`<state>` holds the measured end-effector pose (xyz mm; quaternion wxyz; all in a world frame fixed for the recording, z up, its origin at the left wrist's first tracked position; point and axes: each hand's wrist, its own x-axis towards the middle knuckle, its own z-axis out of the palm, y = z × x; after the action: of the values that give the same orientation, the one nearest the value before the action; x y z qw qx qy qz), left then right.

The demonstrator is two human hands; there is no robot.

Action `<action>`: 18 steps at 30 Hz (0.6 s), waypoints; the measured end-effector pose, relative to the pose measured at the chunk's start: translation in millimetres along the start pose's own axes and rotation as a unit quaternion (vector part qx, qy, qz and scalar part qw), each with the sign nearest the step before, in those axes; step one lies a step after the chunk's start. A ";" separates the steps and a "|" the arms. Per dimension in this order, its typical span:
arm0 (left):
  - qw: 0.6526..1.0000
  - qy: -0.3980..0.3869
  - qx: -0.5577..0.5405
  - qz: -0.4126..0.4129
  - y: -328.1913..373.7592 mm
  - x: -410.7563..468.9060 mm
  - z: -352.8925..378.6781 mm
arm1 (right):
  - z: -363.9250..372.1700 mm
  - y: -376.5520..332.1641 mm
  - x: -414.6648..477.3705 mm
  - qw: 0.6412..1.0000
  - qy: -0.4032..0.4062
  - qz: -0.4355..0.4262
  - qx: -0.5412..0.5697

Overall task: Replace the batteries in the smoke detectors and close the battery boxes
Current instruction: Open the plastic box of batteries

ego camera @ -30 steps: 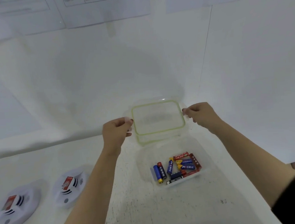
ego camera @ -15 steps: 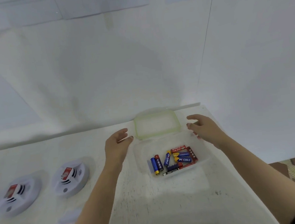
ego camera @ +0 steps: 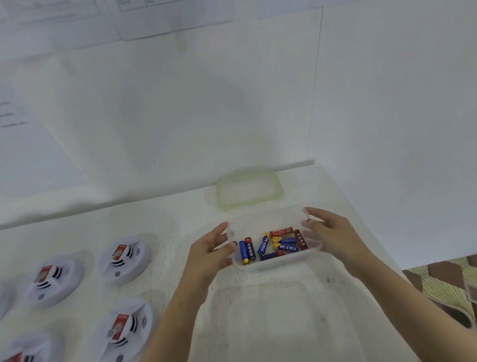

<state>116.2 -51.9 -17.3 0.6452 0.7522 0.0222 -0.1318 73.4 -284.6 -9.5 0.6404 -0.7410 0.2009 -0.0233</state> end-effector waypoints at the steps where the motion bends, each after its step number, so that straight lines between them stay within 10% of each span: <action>1: 1.000 -0.006 -0.002 -0.002 0.1 -1.3 -0.8 | -0.2 -0.6 -2.1 1.000 -0.005 0.001 0.000; 18: 0.998 0.013 -0.058 -0.023 -33.8 -131.4 -11.9 | -37.4 28.4 -125.7 0.991 -0.043 -0.002 -0.125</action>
<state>-15.4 -16.7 -18.5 0.6840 0.7147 0.0555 -0.1350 -60.5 -281.4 -2.0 0.5508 -0.8158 0.1732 0.0322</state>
